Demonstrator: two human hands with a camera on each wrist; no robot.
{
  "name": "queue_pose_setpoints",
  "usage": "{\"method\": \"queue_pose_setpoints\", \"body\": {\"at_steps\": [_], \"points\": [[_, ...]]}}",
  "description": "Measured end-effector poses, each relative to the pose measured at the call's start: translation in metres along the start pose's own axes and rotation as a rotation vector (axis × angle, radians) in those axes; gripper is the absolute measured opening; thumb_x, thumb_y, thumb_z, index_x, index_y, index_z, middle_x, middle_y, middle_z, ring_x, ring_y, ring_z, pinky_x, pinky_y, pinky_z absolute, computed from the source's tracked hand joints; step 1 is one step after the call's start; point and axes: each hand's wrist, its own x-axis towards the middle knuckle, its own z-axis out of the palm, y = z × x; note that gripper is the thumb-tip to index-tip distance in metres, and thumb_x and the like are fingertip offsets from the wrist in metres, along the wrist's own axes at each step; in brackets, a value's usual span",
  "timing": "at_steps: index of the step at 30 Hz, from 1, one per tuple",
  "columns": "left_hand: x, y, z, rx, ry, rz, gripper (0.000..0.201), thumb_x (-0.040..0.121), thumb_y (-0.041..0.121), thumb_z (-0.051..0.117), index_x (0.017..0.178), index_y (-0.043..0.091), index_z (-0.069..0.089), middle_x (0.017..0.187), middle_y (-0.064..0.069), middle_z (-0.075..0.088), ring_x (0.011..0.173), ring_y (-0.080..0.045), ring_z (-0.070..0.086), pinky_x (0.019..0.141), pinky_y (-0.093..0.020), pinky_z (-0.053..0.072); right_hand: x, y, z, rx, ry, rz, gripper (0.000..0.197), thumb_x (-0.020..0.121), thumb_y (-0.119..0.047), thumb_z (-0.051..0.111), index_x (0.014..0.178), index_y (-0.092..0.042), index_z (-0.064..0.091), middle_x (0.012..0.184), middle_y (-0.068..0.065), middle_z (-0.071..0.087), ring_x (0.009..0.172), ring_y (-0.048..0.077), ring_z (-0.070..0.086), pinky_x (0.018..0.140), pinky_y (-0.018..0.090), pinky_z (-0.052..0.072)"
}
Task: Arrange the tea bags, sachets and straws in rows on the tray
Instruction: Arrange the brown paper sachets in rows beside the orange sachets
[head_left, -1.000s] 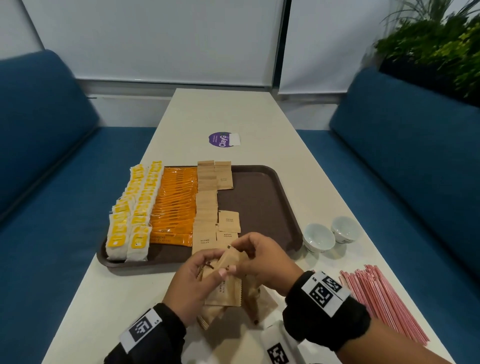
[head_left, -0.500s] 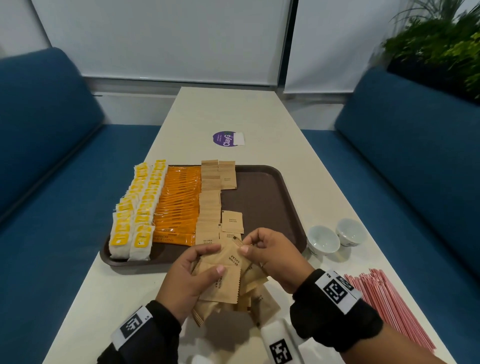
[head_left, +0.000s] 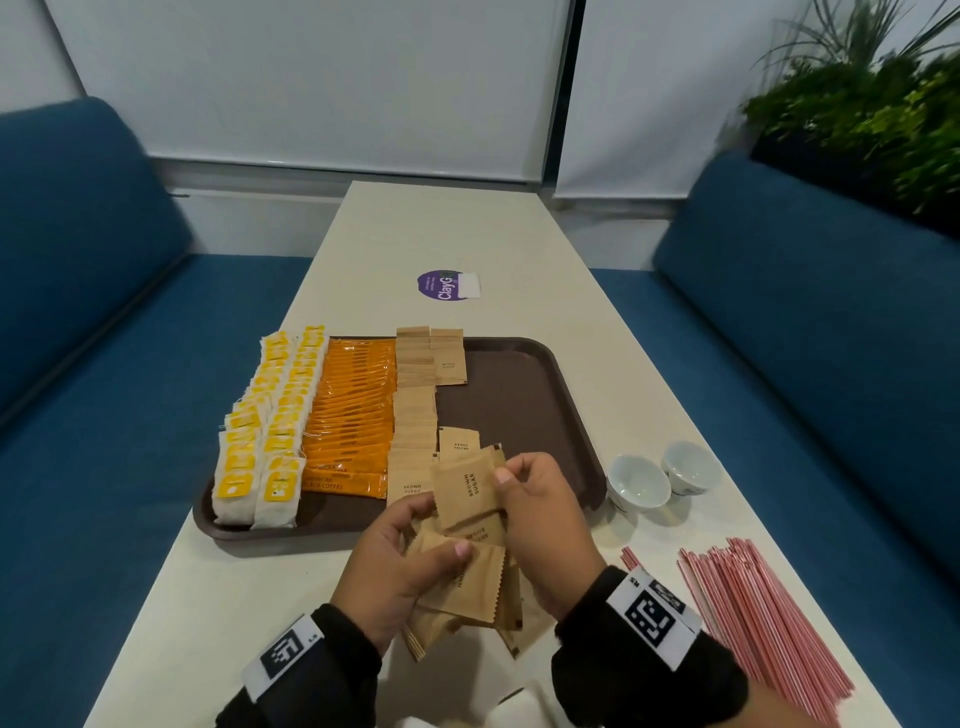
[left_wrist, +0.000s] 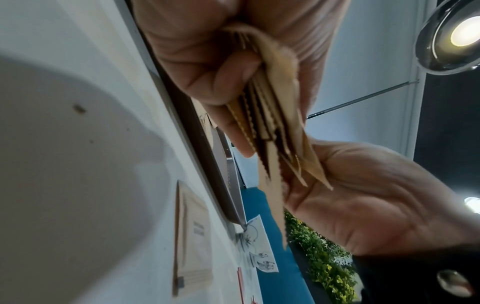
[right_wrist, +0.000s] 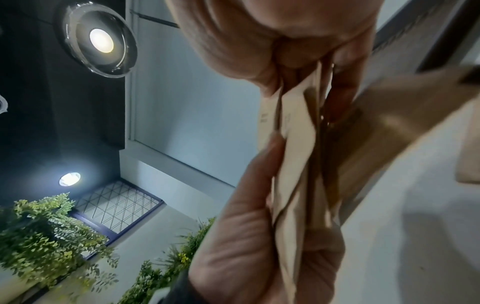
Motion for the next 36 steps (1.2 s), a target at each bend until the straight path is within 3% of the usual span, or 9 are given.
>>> {"method": "queue_pose_setpoints", "body": {"at_steps": [4,9,14,18,22,25,28,32,36], "points": [[0.000,0.002,0.002,0.013,0.013,-0.013,0.039,0.070,0.000,0.072,0.105,0.016,0.063,0.103,-0.012,0.069,0.098,-0.032,0.065,0.079,-0.045,0.054,-0.005,0.001,0.005,0.044,-0.075,0.029,0.008,0.099,-0.019,0.043,0.093,-0.015,0.047,0.099,0.008,0.062,0.088,0.020,0.061,0.077,0.036,0.053],[0.004,0.008,-0.006,-0.030,0.037,-0.023,0.035,0.071,0.000,0.070,0.103,0.012,0.063,0.101,-0.016,0.069,0.091,-0.034,0.066,0.072,-0.041,0.053,-0.005,-0.005,0.007,0.106,-0.115,0.040,0.011,0.099,-0.018,0.046,0.090,-0.014,0.050,0.090,0.003,0.061,0.078,0.012,0.057,0.063,0.023,0.046],[0.006,0.011,-0.012,-0.079,0.048,-0.050,0.040,0.058,0.011,0.072,0.098,0.008,0.065,0.100,-0.019,0.069,0.091,-0.039,0.064,0.078,-0.046,0.052,0.007,-0.018,0.005,0.118,-0.141,0.010,0.009,0.095,-0.017,0.053,0.086,-0.013,0.054,0.089,0.005,0.066,0.079,0.017,0.063,0.065,0.028,0.054],[0.007,0.017,-0.016,-0.053,0.065,-0.020,0.027,0.068,-0.001,0.069,0.094,0.007,0.065,0.095,-0.017,0.070,0.083,-0.032,0.065,0.072,-0.039,0.052,0.018,-0.026,0.000,0.053,-0.298,0.027,0.018,0.086,-0.005,0.064,0.096,-0.013,0.052,0.094,0.012,0.067,0.077,0.017,0.066,0.056,0.023,0.052],[0.010,0.024,-0.023,0.122,0.044,0.018,0.024,0.067,0.006,0.078,0.088,0.010,0.067,0.089,-0.003,0.071,0.087,-0.022,0.065,0.072,-0.031,0.050,0.027,-0.029,-0.007,-0.355,-0.456,-0.137,0.063,0.078,-0.002,0.071,0.123,-0.036,0.044,0.103,-0.003,0.062,0.094,0.014,0.064,0.076,0.028,0.058],[0.012,0.027,-0.025,0.254,0.024,0.019,0.016,0.066,0.011,0.079,0.079,0.015,0.069,0.084,0.005,0.070,0.094,-0.014,0.061,0.079,-0.030,0.044,0.030,-0.039,-0.009,-0.867,-0.478,-0.392,0.042,0.086,-0.019,0.064,0.123,-0.035,0.052,0.089,-0.022,0.045,0.096,0.007,0.051,0.093,0.032,0.048],[0.013,0.029,-0.022,0.292,0.014,-0.003,0.020,0.061,0.019,0.077,0.079,0.016,0.071,0.085,0.006,0.071,0.094,-0.014,0.061,0.080,-0.029,0.045,0.037,-0.050,-0.011,-1.024,-0.518,-0.525,0.020,0.094,-0.028,0.054,0.111,-0.024,0.065,0.078,-0.023,0.037,0.090,0.004,0.042,0.092,0.028,0.040],[0.016,0.030,-0.020,0.227,0.041,-0.066,0.019,0.072,-0.003,0.073,0.083,0.011,0.069,0.092,0.004,0.069,0.093,-0.012,0.062,0.070,-0.019,0.048,0.079,-0.068,-0.015,-0.792,-0.336,-0.401,0.011,0.091,-0.021,0.060,0.098,-0.020,0.068,0.079,-0.020,0.050,0.076,-0.005,0.049,0.067,0.010,0.037],[0.019,0.027,-0.022,0.138,0.084,-0.126,0.019,0.073,-0.004,0.071,0.086,0.009,0.069,0.098,0.002,0.067,0.094,-0.014,0.063,0.070,-0.024,0.050,0.154,-0.071,-0.014,-0.544,-0.067,-0.161,0.003,0.086,-0.018,0.068,0.085,-0.017,0.065,0.084,-0.001,0.065,0.072,0.010,0.057,0.066,0.021,0.048]]}}
